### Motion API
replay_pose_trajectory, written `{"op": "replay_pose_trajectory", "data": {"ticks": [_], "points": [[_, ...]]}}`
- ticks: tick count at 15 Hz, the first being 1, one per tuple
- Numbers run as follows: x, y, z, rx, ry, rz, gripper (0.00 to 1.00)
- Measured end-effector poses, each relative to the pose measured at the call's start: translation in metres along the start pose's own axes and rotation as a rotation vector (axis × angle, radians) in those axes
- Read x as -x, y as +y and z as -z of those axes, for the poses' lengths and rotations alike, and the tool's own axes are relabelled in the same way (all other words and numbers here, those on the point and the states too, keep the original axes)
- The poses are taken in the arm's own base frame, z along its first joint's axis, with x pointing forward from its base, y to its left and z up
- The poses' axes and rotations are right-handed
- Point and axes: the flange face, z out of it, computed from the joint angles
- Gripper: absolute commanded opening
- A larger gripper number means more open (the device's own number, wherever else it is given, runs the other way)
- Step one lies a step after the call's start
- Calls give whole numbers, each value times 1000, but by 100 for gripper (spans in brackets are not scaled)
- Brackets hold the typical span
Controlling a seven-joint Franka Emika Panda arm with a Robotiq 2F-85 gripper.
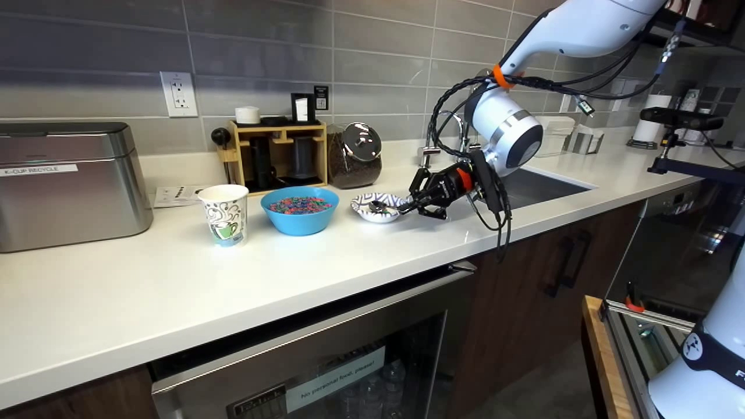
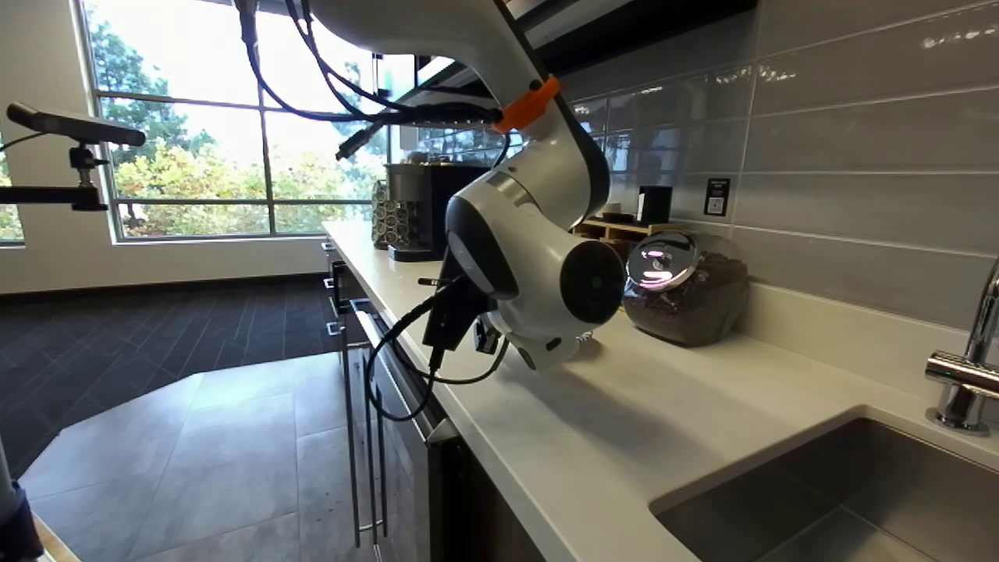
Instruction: Put some of the contents of the blue blow onto the white plate using the silver spoon
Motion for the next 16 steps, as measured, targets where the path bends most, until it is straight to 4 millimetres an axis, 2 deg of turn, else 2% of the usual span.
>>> {"op": "replay_pose_trajectory", "data": {"ticks": [9, 10, 11, 12, 13, 15, 16], "points": [[-7, 5, -2, -3, 7, -3, 2], [-8, 6, -3, -1, 7, -5, 4], [-9, 6, -3, 0, 6, -6, 13], [-10, 8, -4, 2, 5, -7, 10], [-11, 8, -5, 2, 3, -8, 16], [-12, 10, -6, 3, 1, -10, 16], [-13, 10, -6, 4, 1, -11, 21]]}}
